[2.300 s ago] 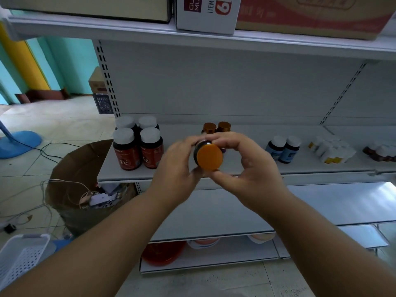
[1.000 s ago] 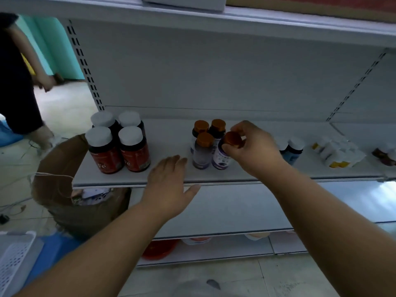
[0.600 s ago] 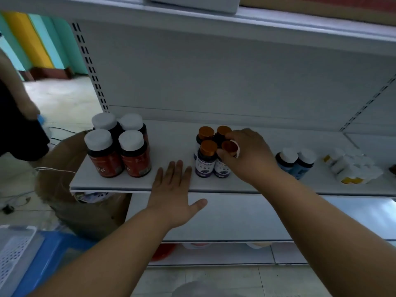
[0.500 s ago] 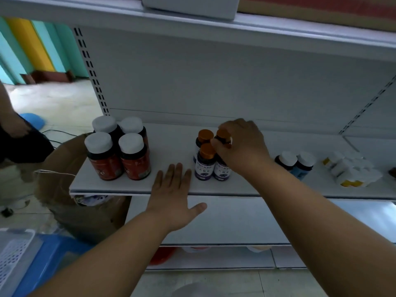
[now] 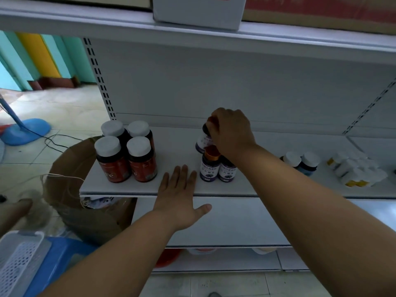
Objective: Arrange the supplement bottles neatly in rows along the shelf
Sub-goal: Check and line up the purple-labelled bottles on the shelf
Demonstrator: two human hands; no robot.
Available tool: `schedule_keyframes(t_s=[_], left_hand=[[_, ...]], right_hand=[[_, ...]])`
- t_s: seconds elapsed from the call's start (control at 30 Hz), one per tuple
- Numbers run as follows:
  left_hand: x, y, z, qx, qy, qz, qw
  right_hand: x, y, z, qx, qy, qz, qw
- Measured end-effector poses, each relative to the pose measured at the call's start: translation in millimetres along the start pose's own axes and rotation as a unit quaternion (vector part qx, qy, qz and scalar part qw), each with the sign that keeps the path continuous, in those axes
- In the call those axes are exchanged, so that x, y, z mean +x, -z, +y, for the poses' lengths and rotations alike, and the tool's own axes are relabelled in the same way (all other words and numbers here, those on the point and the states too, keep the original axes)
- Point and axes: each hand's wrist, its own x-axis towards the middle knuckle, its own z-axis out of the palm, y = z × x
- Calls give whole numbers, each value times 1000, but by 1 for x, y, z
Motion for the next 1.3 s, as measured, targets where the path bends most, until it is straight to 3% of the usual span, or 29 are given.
schedule_keyframes(t_s=[0.2,0.3,0.37,0.47,0.57,0.77,0.93,1.1,1.3], left_hand=[[-2,4,2,4,2,2,1000],[-10,15,2,-77,5,47,996],[-23,25,4,-193,-17,145,970],[-55,47,18,-404,-70,230,883],[-82,59,34,-509,-53,204,834],[-112,54,31,-558,-58,180,808],[-125,63,34,-656,-48,86,748],[-128,65,30,-695,-64,87,710],[-132,59,29,-720,-82,55,687]], right_hand=[[-25,25,-7,203,16,137,969],[-42,36,-17,245,13,179,953],[-56,42,-25,267,-1,186,945],[-80,53,-36,312,-40,146,938],[-102,66,-46,399,-86,79,910],[-131,90,-51,540,-134,-52,829],[-137,94,-61,547,-166,-33,820],[-137,93,-61,630,-198,-75,747],[-136,94,-69,624,-198,-38,755]])
